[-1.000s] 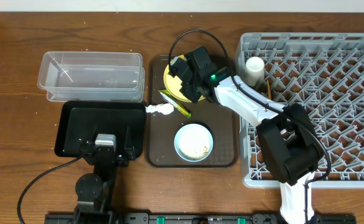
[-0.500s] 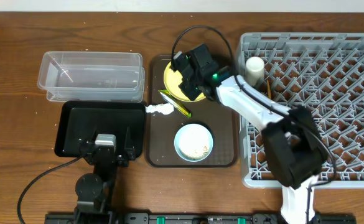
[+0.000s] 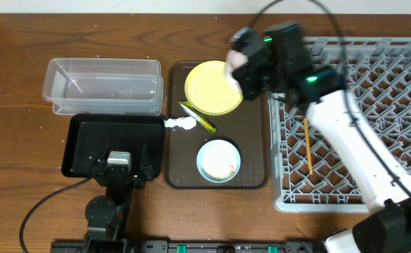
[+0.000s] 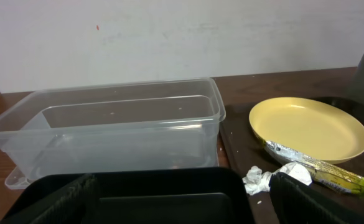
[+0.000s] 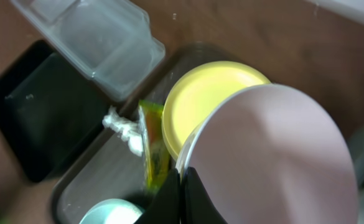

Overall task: Sort waste into correct bins and load items into the dishwasher rack
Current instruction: 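Lift the pink bowl and carry it to the rack's back edge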

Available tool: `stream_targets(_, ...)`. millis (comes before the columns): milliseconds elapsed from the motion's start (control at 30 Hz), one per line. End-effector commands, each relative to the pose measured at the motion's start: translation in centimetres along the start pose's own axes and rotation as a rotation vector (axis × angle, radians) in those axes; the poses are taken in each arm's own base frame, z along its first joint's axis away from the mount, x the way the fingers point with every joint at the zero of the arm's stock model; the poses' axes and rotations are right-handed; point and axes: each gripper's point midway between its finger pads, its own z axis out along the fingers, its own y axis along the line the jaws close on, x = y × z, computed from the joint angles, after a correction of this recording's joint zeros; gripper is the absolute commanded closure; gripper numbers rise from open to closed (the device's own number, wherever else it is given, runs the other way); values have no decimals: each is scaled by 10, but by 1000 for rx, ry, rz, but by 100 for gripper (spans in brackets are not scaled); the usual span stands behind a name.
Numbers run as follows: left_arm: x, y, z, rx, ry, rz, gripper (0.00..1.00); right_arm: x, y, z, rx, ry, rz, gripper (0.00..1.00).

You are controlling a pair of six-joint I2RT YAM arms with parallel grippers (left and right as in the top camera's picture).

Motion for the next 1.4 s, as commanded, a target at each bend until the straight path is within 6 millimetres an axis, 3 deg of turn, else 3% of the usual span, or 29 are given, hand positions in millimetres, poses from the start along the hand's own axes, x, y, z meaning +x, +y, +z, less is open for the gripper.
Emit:
stream_targets(0,19,3,1,-21,57,10,10,6,-2,-24,-165,1,130,99)
stream_targets(133,19,3,1,-21,57,10,10,19,-22,-49,-274,-4,269,99)
stream_targets(267,19,3,1,-21,57,10,10,11,-24,-81,-479,-110,319,99)
stream_targets(367,19,3,1,-21,57,10,10,13,-36,-98,-547,-167,382,99)
stream_targets(600,19,3,1,-21,57,10,10,36,-77,-105,-533,-247,466,99)
stream_targets(767,19,3,1,-21,57,10,10,40,-93,-123,-618,-385,424,99)
stream_targets(1000,19,3,1,-21,57,10,10,55,-125,-130,-532,-455,402,99)
stream_targets(1267,19,3,1,-21,57,10,10,54,-140,-135,-482,-495,350,99)
stream_targets(1367,19,3,1,-21,57,10,10,51,-155,-132,-414,-483,397,99)
